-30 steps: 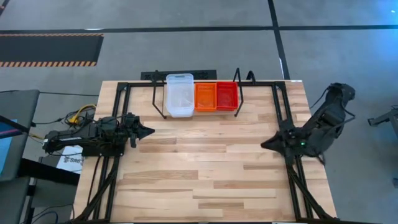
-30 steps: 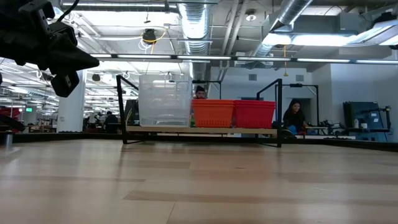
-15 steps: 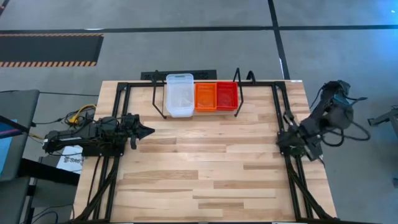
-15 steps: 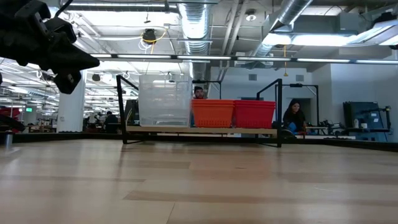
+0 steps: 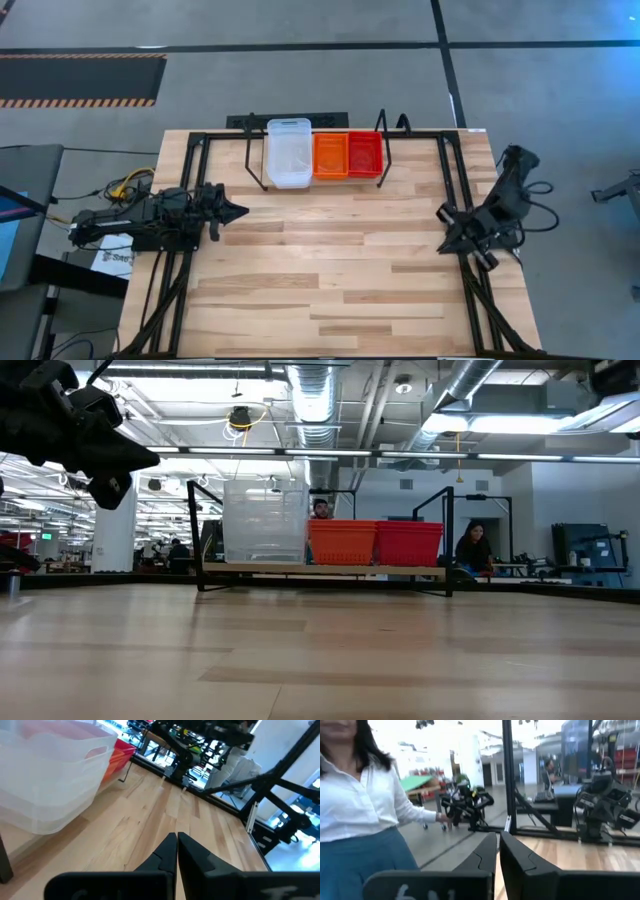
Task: Stack baskets on shelf by color
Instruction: Return to Home Position
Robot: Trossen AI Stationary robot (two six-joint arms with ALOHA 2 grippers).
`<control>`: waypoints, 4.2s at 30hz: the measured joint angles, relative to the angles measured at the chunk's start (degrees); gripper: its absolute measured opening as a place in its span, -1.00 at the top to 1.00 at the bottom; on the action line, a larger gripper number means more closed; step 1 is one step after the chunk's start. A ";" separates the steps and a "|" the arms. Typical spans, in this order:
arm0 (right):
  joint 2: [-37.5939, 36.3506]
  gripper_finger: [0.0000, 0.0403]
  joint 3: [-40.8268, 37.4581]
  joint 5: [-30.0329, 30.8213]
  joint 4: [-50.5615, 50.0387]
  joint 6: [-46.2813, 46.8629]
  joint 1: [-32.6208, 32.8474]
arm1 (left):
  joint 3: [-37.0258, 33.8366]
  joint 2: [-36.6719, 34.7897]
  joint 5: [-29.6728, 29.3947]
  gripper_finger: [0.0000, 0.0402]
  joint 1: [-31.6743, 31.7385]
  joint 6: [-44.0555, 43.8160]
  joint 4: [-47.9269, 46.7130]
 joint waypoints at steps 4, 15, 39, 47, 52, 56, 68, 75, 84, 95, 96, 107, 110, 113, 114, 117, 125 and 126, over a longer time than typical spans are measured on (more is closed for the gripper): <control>-6.18 0.79 -7.70 -0.18 7.12 -0.80 -0.47 | -0.11 0.00 2.18 1.00 0.00 3.78 0.89; -7.19 0.79 -11.49 -0.17 6.60 -2.58 -15.11 | -0.26 0.00 3.13 1.00 -0.02 8.89 3.24; -7.17 0.79 -11.60 -21.69 -2.23 -2.11 -49.84 | -0.31 0.00 4.58 1.00 -0.02 15.27 4.06; -7.17 0.79 -11.66 -22.38 -2.68 -4.04 -51.15 | -1.55 0.33 4.31 1.00 -0.02 16.37 6.79; -7.17 0.79 -11.66 -22.38 -4.76 -3.75 -51.12 | -1.55 0.33 5.49 1.00 -0.02 19.12 6.86; -7.16 0.79 -11.66 -22.38 -6.51 -3.93 -51.12 | -1.55 0.33 5.51 1.00 -0.02 20.47 6.68; -7.17 0.79 -11.52 -22.36 -13.18 -5.18 -50.90 | -1.55 0.33 2.67 1.00 -0.02 19.31 6.13; -7.15 0.79 -11.51 -22.38 -13.22 -6.54 -50.75 | -1.55 0.33 3.18 1.00 -0.02 19.27 6.11; -7.17 0.79 -11.70 -22.40 -12.10 -8.43 -48.89 | -1.55 0.33 5.70 1.00 -0.02 20.68 6.30; -7.17 0.79 -11.68 -22.43 -11.89 -9.86 -48.74 | -1.55 0.33 5.73 1.00 -0.02 21.45 6.29; -7.17 0.79 -11.70 -22.43 -11.64 -10.40 -48.74 | -1.55 0.33 5.73 1.00 -0.02 21.45 6.28; -7.17 0.79 -11.73 -21.03 -6.44 -14.14 -48.74 | -1.57 0.33 5.76 1.00 -0.02 21.56 6.28; -7.17 0.79 -11.71 -20.97 -7.07 -13.23 -48.74 | -1.57 0.33 5.71 1.00 -0.02 21.25 6.26; -7.15 0.79 -11.70 -20.96 -8.29 -12.60 -48.74 | -1.57 0.33 4.81 1.00 -0.02 21.23 6.22; -7.16 0.79 -11.70 -20.96 -8.62 -12.60 -48.74 | -1.59 0.33 4.36 1.00 -0.02 21.23 6.20; -7.15 0.79 -11.70 -20.98 -10.42 -12.60 -48.74 | -1.62 0.33 2.95 1.00 -0.02 21.21 6.15; -7.15 0.79 -11.51 -21.00 -13.29 -12.58 -48.74 | -1.64 0.33 2.06 1.00 -0.01 21.18 6.13; -7.15 0.79 -11.51 -20.98 -13.29 -12.58 -48.74 | -1.64 0.33 2.06 1.00 -0.02 21.17 6.13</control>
